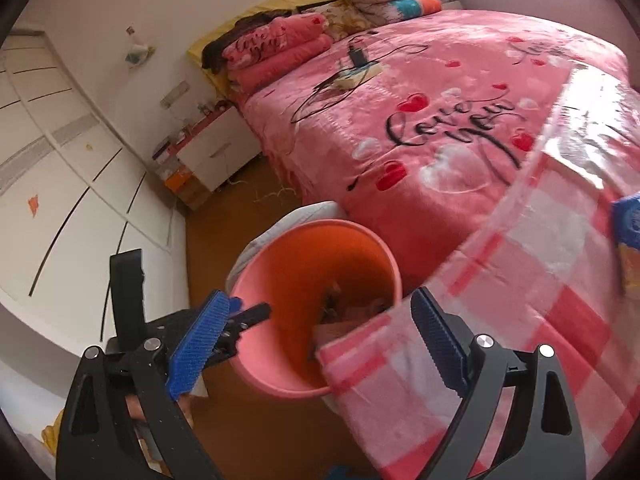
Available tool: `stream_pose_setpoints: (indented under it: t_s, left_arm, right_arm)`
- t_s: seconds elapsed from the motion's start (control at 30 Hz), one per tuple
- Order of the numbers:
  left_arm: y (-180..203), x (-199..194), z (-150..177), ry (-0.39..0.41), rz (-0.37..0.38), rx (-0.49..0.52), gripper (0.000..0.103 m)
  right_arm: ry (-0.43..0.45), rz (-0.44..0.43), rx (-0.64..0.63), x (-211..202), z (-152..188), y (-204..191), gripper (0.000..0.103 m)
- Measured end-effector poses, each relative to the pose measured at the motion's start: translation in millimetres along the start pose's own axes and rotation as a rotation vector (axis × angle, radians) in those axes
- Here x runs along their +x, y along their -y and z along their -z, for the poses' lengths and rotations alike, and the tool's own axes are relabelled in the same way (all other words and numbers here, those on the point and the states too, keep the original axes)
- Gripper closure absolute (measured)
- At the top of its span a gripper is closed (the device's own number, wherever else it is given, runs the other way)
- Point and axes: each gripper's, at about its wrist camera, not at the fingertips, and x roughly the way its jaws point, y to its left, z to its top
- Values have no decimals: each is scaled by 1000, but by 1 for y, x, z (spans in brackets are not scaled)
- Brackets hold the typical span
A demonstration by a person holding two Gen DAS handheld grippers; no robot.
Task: Collect trash
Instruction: 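Carry the carton and wipes packet to the orange bucket and release both, then move both open tools back toward the trash on the sheet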
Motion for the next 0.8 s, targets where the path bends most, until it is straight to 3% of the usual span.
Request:
stream_pose_setpoints:
  t_s: [0.2, 0.37, 0.8]
  left_arm:
    - [12, -5, -3, 11, -9, 25, 29]
    - [34, -11, -3, 29, -17, 84, 25]
    - [89, -32, -5, 100, -27, 215, 16]
  right_arm:
    - [83, 40, 31, -30, 11, 17, 9]
    - [140, 88, 49, -55, 24, 32, 9]
    - [186, 140, 105, -84, 45, 68, 8]
